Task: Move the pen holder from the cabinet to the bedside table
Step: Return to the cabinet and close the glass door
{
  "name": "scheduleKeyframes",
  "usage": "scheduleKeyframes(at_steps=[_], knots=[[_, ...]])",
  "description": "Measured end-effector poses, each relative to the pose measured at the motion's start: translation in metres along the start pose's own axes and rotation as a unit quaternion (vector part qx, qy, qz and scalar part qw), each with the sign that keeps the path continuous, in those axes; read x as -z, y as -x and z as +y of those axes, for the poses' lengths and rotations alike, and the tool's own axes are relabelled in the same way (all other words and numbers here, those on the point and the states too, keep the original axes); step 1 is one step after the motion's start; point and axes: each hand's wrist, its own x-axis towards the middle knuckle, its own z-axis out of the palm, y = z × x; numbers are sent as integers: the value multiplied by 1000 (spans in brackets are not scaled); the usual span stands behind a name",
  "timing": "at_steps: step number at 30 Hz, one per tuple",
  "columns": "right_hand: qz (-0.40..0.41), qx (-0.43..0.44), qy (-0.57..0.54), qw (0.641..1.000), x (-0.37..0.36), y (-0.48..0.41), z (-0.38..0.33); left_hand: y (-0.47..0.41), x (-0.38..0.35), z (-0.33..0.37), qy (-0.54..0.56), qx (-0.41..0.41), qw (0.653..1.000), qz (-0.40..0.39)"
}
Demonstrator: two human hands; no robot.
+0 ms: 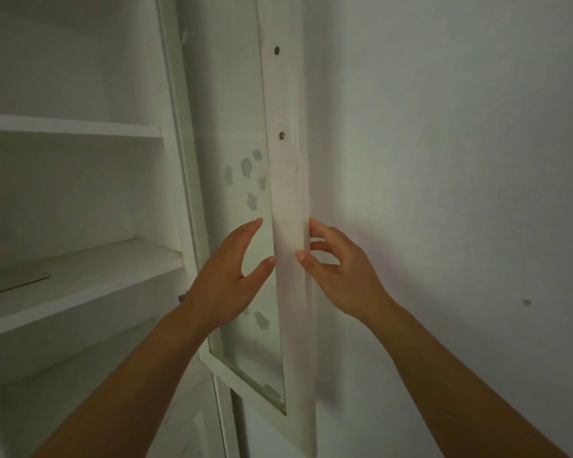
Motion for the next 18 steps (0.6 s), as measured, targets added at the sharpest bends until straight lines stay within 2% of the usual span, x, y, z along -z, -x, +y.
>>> scheduleKeyframes(at_steps=[4, 12, 18], knots=[[-29, 23, -26, 999, -3, 4, -1, 6, 11, -5, 18, 10, 1000, 15], [-68, 15, -132, 989, -19, 12, -4, 25, 27, -17, 45, 10, 998, 34], [-108, 43, -163, 980, -43, 22, -19, 38, 64, -28, 28, 12, 997, 68]])
